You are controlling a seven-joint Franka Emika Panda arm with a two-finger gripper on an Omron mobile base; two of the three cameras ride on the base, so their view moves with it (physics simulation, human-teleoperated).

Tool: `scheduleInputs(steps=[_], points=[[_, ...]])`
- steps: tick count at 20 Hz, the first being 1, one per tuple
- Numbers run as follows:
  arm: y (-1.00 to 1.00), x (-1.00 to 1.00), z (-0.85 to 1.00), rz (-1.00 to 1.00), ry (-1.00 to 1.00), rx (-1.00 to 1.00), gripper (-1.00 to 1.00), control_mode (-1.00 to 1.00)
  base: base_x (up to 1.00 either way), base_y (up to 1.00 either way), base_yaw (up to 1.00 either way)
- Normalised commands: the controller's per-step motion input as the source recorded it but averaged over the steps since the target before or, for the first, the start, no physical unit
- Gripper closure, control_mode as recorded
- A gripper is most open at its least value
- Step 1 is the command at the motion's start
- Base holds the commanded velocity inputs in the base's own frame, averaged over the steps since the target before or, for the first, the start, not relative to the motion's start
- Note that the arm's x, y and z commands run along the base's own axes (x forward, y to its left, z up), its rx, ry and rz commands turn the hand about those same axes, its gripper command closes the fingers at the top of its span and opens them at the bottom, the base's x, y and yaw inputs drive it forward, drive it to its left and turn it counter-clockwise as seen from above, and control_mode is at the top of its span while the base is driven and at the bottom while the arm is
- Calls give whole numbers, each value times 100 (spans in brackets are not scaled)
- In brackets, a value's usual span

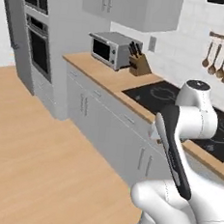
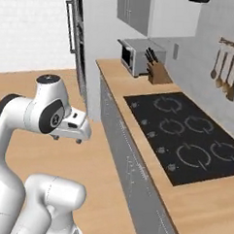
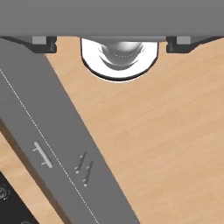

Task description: Navigate to the fridge.

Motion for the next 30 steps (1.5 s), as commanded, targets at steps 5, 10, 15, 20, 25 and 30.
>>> scheduleInputs(steps=[5, 10, 15, 20, 25, 30], points=[[0, 0, 0, 0, 0, 0, -100, 100, 100, 39, 58], [0, 0, 0, 0, 0, 0, -100, 100, 100, 15, 51], [0, 0, 0, 0, 0, 0, -100, 100, 100, 0, 34], [0, 0, 0, 0, 0, 0, -100, 100, 100, 0, 18], [0, 0, 0, 0, 0, 0, -100, 100, 100, 0, 7], [0, 0, 0, 0, 0, 0, -100, 100, 100, 0, 0]])
